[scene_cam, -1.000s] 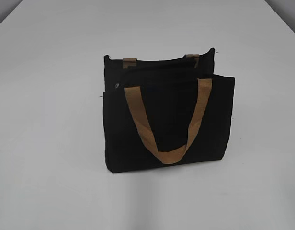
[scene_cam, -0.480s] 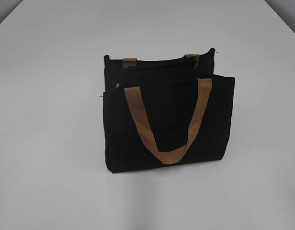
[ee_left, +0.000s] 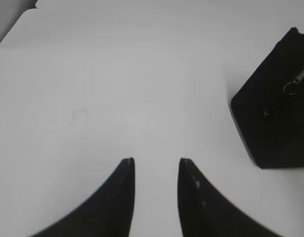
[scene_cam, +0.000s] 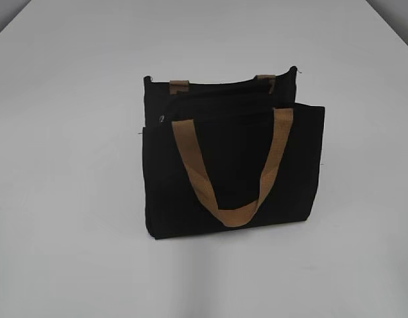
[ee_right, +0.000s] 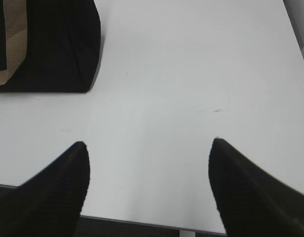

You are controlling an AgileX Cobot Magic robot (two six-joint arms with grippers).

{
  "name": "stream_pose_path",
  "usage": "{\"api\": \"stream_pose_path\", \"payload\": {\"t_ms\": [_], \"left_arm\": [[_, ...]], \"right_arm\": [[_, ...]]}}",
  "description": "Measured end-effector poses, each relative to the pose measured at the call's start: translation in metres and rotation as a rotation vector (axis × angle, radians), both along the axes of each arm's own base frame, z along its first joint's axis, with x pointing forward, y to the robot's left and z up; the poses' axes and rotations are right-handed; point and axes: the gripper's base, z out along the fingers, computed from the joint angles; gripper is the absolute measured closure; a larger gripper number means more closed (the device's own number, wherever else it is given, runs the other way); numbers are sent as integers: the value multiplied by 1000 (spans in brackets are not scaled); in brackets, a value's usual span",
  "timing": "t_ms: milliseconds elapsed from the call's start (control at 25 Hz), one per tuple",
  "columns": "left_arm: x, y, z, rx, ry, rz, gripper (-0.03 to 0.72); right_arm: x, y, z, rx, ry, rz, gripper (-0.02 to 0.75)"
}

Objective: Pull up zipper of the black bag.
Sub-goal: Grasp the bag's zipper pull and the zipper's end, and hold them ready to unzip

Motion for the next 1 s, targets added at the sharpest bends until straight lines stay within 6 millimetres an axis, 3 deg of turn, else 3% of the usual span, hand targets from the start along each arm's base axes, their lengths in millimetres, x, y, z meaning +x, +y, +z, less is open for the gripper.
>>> {"api": "stream_pose_path", "payload": {"t_ms": [120,240,400,560,720,880,1000], "left_arm": [[8,-3,6,-34,9,-20,438],[22,-8,8,-71,54,-49,359],[48,-19,22,-142,-21,-151,202],[85,-29,35,-207,-102,-249,175],[133,-41,24,-242,-18,-356,190],[184,-50,-6,-260,85,-435,197],[207,-62,-27,-248,120,-524,201]], "right_arm": [[0,0,0,0,0,0,158],[0,0,0,0,0,0,158],[0,0,0,0,0,0,158],[0,0,0,0,0,0,158],[6,0,0,0,43,0,158],[17,0,0,1,112,0,158],[25,1,-1,17,164,9,158]]}}
